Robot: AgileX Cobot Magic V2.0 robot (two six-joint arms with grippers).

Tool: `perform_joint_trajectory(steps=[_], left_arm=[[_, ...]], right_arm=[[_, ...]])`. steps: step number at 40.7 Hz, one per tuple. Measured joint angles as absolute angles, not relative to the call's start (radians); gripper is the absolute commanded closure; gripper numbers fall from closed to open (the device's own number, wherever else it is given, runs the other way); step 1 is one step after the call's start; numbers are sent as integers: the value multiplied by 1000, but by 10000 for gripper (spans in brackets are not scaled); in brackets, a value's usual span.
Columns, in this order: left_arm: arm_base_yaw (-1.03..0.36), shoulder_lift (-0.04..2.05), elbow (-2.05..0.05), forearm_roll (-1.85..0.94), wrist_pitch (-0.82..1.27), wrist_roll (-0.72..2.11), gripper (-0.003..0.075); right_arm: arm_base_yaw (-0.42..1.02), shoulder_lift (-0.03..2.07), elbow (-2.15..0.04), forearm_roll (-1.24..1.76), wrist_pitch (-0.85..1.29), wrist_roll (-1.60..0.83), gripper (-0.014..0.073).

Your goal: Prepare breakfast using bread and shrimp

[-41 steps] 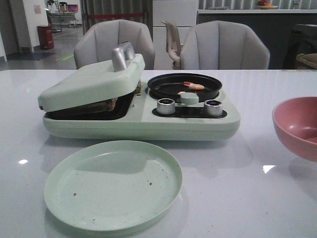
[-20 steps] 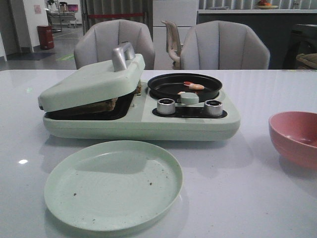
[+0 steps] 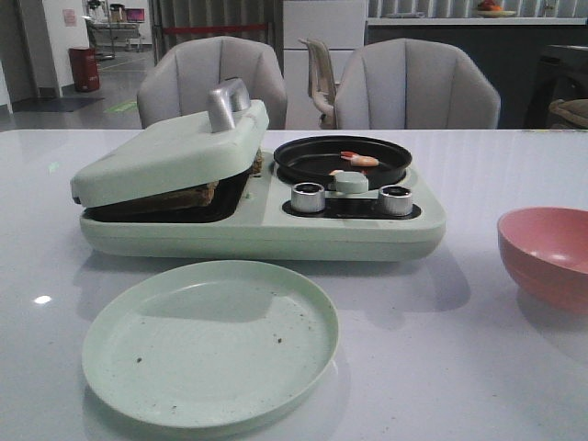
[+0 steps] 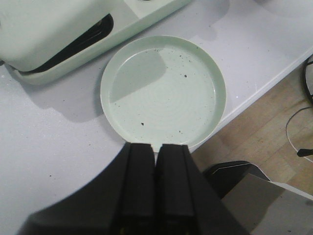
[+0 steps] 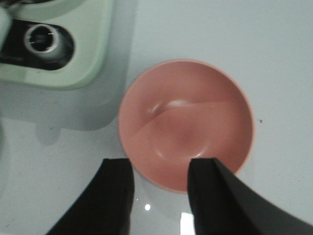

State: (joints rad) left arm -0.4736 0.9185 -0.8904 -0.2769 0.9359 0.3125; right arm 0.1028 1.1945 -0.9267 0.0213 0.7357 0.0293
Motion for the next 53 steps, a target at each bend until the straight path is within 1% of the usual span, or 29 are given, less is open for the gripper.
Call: perform_joint_trajectory(steps=[4,9,20,23,30,34,41,46,53], left_arm=[[-474,919,-890,-277,936,313,619],[-474,919,-890,-277,936,313,619],[-474,919,-890,-278,936,313,619],[-474,919,-890,-278,936,313,619],[-474,919,-890,-278,936,313,619],[-474,919,-890,-278,936,313,619],[-474,919,-890,-255,936,283,619],[-474,919,-890,-141,927,151,619],[-474,919,-890,-64,935,92,619]], right_arm=[[139,1093,-886,19,769,25,244],[143,979,-827,13,814,23,279],[143,750,-696,11,879,23,284],[143,696,-663,11,888,23,325],[143,625,-616,10,895,23,493],[143,614,-604,10,896,21,562],[143,614,-592,10,896,21,558],[143,614,-590,10,890,21,558],[143,614,-590,10,886,21,558]])
